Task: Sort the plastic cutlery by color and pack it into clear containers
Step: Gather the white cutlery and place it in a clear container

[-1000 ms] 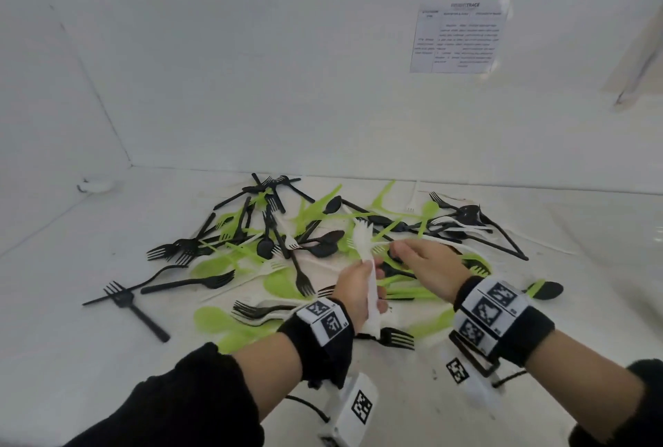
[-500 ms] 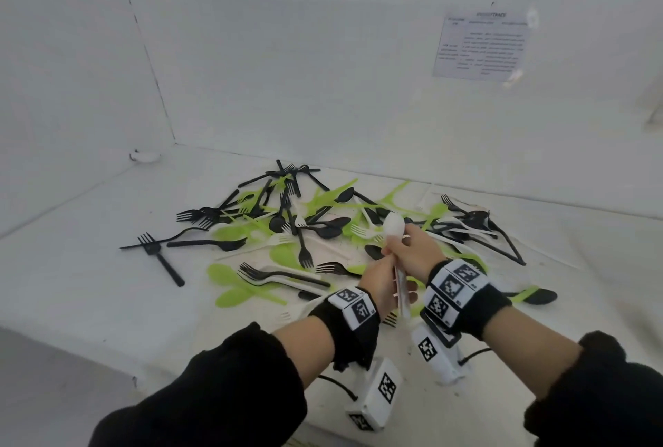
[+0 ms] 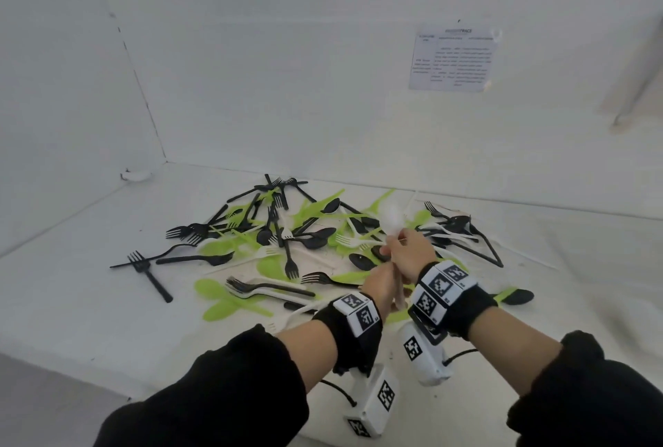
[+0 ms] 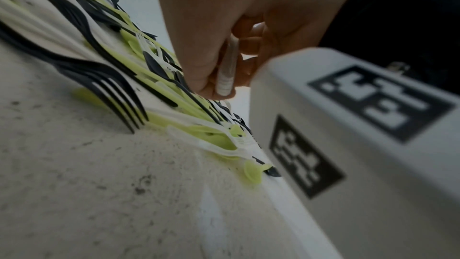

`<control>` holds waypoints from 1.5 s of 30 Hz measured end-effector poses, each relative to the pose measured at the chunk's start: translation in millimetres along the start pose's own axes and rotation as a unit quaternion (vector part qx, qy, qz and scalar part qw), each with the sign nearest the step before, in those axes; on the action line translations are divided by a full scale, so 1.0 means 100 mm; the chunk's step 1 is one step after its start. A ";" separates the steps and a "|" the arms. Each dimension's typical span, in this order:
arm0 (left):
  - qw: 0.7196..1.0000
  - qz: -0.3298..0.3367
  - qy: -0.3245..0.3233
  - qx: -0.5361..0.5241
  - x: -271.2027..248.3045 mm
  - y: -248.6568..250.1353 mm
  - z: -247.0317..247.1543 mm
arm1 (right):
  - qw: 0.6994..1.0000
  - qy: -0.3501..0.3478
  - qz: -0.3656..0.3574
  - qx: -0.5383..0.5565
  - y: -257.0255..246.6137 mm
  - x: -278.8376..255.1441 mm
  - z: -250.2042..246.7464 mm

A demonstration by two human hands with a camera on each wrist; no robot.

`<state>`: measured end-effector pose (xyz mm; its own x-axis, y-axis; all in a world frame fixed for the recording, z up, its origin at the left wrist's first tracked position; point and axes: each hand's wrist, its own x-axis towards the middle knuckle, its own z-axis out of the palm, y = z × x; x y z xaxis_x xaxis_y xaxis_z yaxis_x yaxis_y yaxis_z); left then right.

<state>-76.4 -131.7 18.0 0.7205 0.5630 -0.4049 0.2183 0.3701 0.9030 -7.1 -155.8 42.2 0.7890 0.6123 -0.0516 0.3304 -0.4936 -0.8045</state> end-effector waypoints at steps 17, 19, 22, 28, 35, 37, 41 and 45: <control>0.989 0.103 -0.069 0.076 0.47 -0.25 2.38 | 0.992 0.078 -0.015 -0.099 1.60 -0.02 -3.04; 0.985 0.119 -0.072 0.106 0.53 -0.31 2.68 | 0.991 0.071 0.010 -0.113 1.89 -0.06 -3.39; 0.978 0.124 -0.081 0.144 0.57 -0.44 3.01 | 0.985 0.027 0.026 -0.170 2.26 -0.14 -3.72; 0.974 0.131 -0.074 0.170 0.56 -0.70 3.39 | 0.954 -0.108 0.004 -0.281 2.70 -0.23 -3.88; 0.976 0.135 -0.025 0.167 0.59 -0.77 3.49 | 0.903 -0.265 -0.078 -0.329 2.80 -0.19 -3.68; 0.977 0.133 -0.026 0.167 0.60 -0.77 3.48 | 0.889 -0.279 -0.102 -0.348 2.79 -0.18 -3.60; 0.972 0.139 -0.026 0.185 0.60 -0.78 3.48 | 0.875 -0.274 -0.122 -0.379 2.75 -0.17 -3.47; 0.971 0.133 -0.052 0.190 0.59 -0.79 3.47 | 0.872 -0.273 -0.117 -0.389 2.73 -0.13 -3.42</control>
<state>177.1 -383.9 -27.7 0.8430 0.5161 -0.1515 0.2289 -0.0893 0.9693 250.0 -509.9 26.2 0.3593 0.8501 -0.3851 0.8679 -0.4560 -0.1968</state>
